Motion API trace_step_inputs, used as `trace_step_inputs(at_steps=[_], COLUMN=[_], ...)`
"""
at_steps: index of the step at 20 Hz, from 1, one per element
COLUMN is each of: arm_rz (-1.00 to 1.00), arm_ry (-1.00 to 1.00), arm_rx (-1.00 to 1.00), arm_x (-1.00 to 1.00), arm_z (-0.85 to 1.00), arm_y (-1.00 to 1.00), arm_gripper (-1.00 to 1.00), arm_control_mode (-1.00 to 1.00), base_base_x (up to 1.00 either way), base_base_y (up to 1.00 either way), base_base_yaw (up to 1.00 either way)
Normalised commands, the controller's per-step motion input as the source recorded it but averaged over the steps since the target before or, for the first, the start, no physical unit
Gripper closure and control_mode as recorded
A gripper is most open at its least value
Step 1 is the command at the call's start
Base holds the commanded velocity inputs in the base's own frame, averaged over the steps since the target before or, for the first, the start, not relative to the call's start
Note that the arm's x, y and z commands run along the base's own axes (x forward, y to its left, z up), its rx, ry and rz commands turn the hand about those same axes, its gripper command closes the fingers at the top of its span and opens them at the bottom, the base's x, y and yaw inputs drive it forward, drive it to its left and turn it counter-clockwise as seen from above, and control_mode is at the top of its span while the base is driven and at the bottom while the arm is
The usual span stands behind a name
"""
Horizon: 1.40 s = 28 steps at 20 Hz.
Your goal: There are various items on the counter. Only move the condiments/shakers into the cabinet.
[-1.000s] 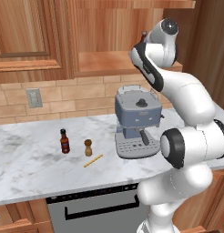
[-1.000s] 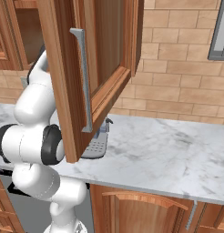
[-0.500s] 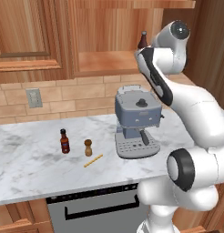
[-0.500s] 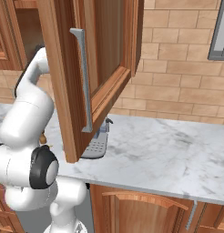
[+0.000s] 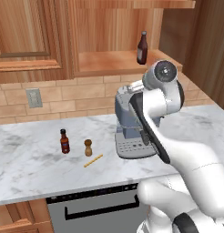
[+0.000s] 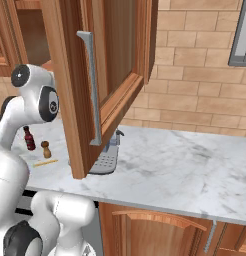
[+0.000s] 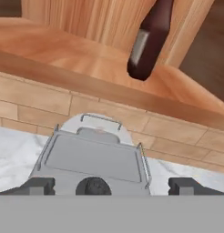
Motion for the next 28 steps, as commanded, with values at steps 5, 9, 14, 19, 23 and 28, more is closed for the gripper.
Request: trace_step_inputs(at_steps=[5,9,14,19,23,28], arm_rz=[-0.02,0.13,0.22,0.02,0.00,-0.01], arm_ry=[0.02,0.08,0.20,0.22,0.31,0.07], arm_rx=[-0.12,-0.20,0.01,0.49,0.20,0.07], arm_x=[-1.00,-0.93,-0.10,0.60,0.46,0.07], arm_z=[-1.00,-0.80,-0.39,-0.07,0.00,-0.11], arm_y=[1.00,1.00,0.97,0.48,0.10,0.07], arm_gripper=[-1.00,-1.00,-1.00,-1.00,-1.00,-1.00], arm_control_mode=[-1.00,-1.00,-1.00,-1.00,-1.00,-1.00], base_base_x=[0.00,0.00,0.00,0.00,0.00,0.00], base_base_y=[0.00,0.00,0.00,0.00,0.00,0.00], base_base_yaw=[0.00,0.00,0.00,0.00,0.00,0.00])
